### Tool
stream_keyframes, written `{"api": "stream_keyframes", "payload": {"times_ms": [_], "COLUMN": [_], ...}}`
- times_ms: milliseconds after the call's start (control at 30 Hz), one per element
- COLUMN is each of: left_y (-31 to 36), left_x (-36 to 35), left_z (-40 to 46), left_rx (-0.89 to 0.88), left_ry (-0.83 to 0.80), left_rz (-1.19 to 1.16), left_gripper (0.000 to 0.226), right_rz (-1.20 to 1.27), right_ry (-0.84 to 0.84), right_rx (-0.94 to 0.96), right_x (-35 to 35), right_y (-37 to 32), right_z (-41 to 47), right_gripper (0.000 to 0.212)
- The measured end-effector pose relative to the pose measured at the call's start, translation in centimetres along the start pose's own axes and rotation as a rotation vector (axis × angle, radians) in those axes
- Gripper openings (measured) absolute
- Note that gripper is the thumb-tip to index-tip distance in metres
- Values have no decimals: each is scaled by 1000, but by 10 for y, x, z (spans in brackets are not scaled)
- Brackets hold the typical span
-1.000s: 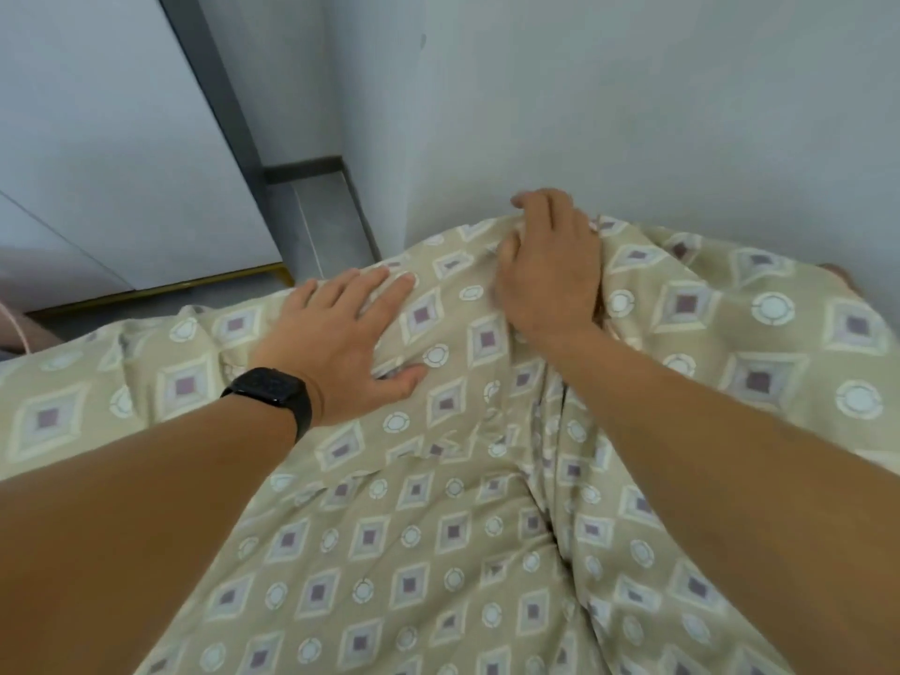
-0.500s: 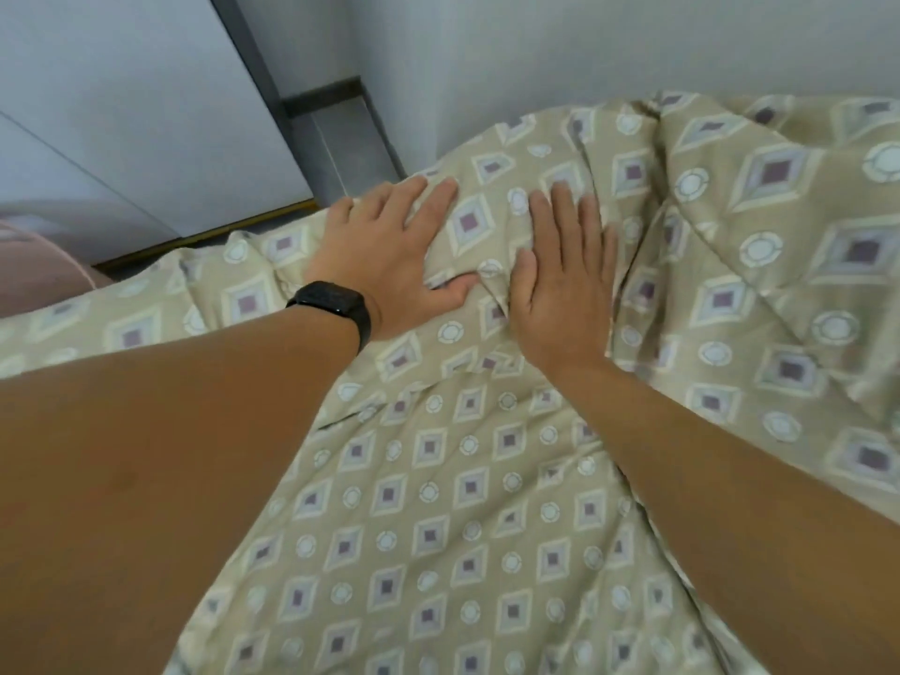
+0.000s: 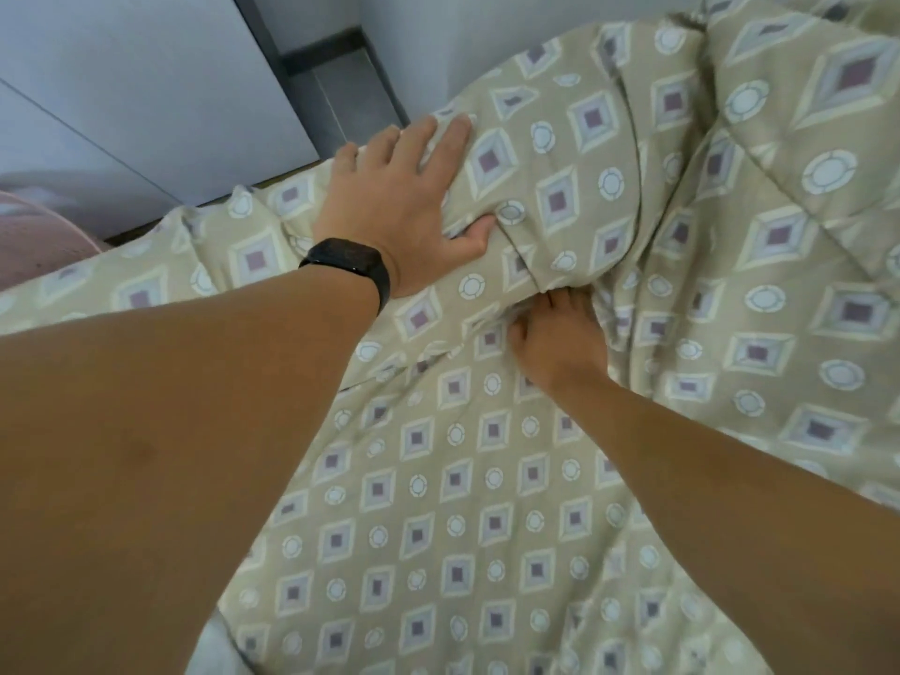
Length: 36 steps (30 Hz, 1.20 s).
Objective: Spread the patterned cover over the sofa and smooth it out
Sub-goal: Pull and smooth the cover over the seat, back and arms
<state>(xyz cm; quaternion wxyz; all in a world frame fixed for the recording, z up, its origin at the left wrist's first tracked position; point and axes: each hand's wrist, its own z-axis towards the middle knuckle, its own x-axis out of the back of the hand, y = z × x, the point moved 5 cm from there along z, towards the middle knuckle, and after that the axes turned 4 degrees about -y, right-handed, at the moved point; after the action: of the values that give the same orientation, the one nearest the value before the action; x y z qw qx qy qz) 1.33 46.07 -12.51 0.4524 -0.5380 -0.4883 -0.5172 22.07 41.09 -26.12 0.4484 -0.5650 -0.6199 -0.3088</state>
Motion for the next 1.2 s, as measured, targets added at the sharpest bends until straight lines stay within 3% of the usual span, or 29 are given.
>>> {"api": "stream_keyframes", "payload": {"times_ms": [267, 400, 533, 633, 833, 1033, 1133, 1200], "left_y": [0, 1, 3, 1, 3, 2, -2, -32], "left_x": [-2, 0, 1, 1, -2, -1, 8, 10], "left_z": [1, 0, 1, 0, 2, -2, -6, -15], "left_rx": [-2, -8, -14, -9, -16, 5, -80, -145], "left_ry": [21, 22, 23, 18, 36, 1, -92, -195], "left_rz": [20, 0, 1, 3, -3, -2, -100, -154], "left_gripper": [91, 90, 89, 90, 89, 92, 92, 98], "right_rz": [-29, -32, -175, -71, -82, -112, -191, -178], "right_ry": [-258, -407, -286, -325, -288, -173, -240, -195], "right_rx": [167, 165, 266, 349, 260, 182, 86, 5], "right_x": [0, -4, -22, -55, -58, -40, -33, -38], "right_y": [-2, -1, -17, -30, -40, -58, -69, -80], "right_z": [41, 61, 6, -46, -19, 20, 25, 12], "right_gripper": [59, 65, 74, 81, 106, 83, 84, 79]}}
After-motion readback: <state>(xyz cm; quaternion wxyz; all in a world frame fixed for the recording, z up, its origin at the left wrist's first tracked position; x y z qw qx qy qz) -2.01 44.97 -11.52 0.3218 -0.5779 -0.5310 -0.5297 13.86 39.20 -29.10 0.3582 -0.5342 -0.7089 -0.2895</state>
